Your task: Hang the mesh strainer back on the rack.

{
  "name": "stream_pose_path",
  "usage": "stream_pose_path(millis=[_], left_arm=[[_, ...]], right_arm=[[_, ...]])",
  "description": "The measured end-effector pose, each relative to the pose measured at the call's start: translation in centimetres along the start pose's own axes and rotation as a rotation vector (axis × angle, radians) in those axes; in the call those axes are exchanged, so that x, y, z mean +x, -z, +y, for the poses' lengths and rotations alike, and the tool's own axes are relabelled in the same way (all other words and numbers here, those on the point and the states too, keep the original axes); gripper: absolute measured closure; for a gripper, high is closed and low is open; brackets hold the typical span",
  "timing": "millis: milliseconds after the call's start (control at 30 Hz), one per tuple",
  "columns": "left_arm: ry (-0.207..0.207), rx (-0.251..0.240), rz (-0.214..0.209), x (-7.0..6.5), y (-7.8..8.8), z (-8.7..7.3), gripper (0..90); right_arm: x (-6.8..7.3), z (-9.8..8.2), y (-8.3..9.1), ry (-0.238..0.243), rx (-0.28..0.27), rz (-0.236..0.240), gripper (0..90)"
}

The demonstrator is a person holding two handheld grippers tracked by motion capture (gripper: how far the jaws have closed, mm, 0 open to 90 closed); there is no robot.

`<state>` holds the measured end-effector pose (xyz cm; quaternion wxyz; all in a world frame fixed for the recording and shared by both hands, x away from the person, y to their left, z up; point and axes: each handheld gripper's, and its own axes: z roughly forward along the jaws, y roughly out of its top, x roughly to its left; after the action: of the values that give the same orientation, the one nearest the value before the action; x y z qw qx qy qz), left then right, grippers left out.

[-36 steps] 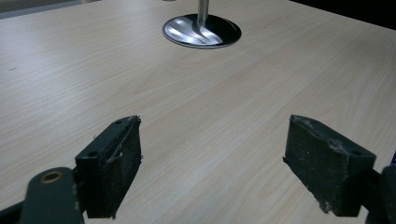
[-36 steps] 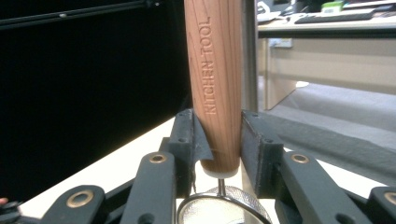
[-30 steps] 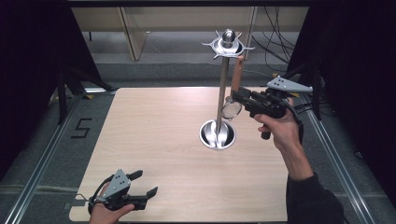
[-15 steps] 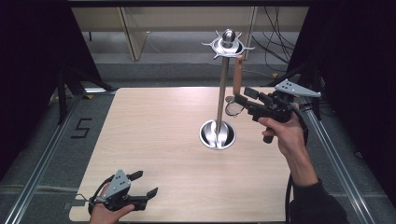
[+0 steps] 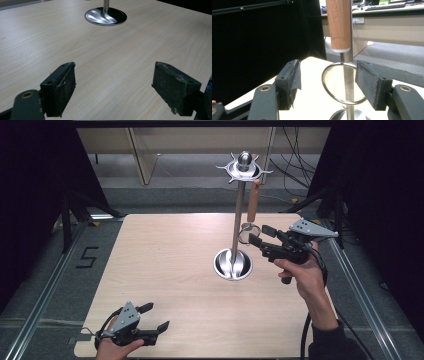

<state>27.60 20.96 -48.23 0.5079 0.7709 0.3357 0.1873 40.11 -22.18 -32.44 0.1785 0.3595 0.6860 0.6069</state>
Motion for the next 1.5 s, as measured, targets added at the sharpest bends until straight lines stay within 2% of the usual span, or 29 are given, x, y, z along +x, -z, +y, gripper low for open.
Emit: stream_pose_path(millis=[67, 100, 200, 233, 400, 500, 600, 700, 733, 767, 800, 833, 867, 967, 1000, 1233, 1267, 1300, 1367, 1400, 1433, 1500], left_arm=[[-0.007, 0.018, 0.004, 0.0, 0.2, 0.1, 17.8], [-0.006, 0.008, -0.005, 0.0, 0.1, 0.1, 17.8], [-0.014, 0.01, -0.004, 0.1, 0.1, 0.1, 17.8], [-0.018, 0.009, 0.0, 0.1, 0.1, 0.1, 17.8], [-0.004, 0.01, 0.0, 0.1, 0.1, 0.0, 17.8], [-0.015, 0.008, 0.003, 0.1, 0.2, 0.1, 17.8], [-0.015, 0.012, 0.005, 0.1, 0.2, 0.0, 17.8], [-0.013, -0.004, 0.004, 0.1, 0.1, 0.0, 17.8], [-0.013, -0.004, 0.004, 0.1, 0.1, 0.0, 17.8], [-0.008, 0.007, 0.003, 0.0, 0.2, 0.0, 17.8], [-0.014, -0.01, 0.004, 0.1, 0.1, 0.0, 17.8], [-0.014, -0.01, 0.004, 0.1, 0.1, 0.0, 17.8], [-0.017, 0.01, 0.006, 0.1, 0.2, 0.1, 17.8], [-0.017, 0.013, 0.007, 0.1, 0.2, 0.1, 17.8], [-0.012, -0.002, -0.003, 0.1, 0.1, 0.0, 17.8], [-0.016, 0.005, -0.006, 0.1, 0.1, 0.0, 17.9], [-0.018, 0.007, -0.006, 0.1, 0.2, 0.0, 17.8], [-0.018, 0.006, -0.007, 0.1, 0.2, 0.0, 17.9], [-0.019, 0.008, -0.002, 0.1, 0.2, 0.0, 17.9], [-0.018, 0.004, -0.006, 0.1, 0.1, 0.0, 17.9], [-0.013, 0.005, -0.006, 0.1, 0.1, 0.0, 17.9], [-0.016, 0.007, -0.007, 0.1, 0.2, 0.0, 17.8]], right_arm=[[-0.1, -0.1, 0.0, -0.009, 0.009, 0.006, 36.4], [0.0, -0.2, 0.1, -0.026, 0.007, 0.011, 36.3], [-0.1, -0.2, 0.1, -0.014, 0.006, 0.014, 36.1], [0.1, -0.4, 0.1, -0.028, 0.011, 0.01, 35.8], [0.0, -0.7, 0.0, -0.003, 0.031, 0.018, 35.4], [0.2, -0.8, 0.1, -0.022, 0.036, 0.021, 35.3], [0.2, -0.9, 0.2, 0.001, 0.038, 0.019, 34.9], [0.3, -1.0, 0.3, -0.013, 0.042, 0.02, 34.6], [0.2, -1.1, 0.3, 0.001, 0.044, 0.016, 34.6], [0.2, -1.1, 0.3, -0.007, 0.045, 0.021, 34.5], [0.3, -1.2, 0.3, -0.021, 0.054, 0.018, 34.5], [0.2, -1.2, 0.3, -0.009, 0.05, 0.022, 34.4], [0.2, -1.3, 0.3, -0.013, 0.054, 0.024, 34.4], [0.2, -1.4, 0.3, -0.024, 0.05, 0.037, 34.2], [0.1, -1.5, 0.2, -0.041, 0.046, 0.067, 34.2], [0.5, -1.8, 0.2, -0.04, 0.072, 0.072, 33.8], [0.6, -1.9, 0.3, -0.056, 0.076, 0.066, 33.8], [0.5, -2.0, 0.2, -0.042, 0.068, 0.071, 33.7], [0.6, -2.1, 0.2, -0.038, 0.086, 0.073, 33.5], [0.7, -2.2, 0.2, -0.051, 0.088, 0.068, 33.4], [0.6, -2.3, 0.2, -0.038, 0.088, 0.074, 33.4], [0.7, -2.5, 0.2, -0.049, 0.097, 0.07, 33.3]])
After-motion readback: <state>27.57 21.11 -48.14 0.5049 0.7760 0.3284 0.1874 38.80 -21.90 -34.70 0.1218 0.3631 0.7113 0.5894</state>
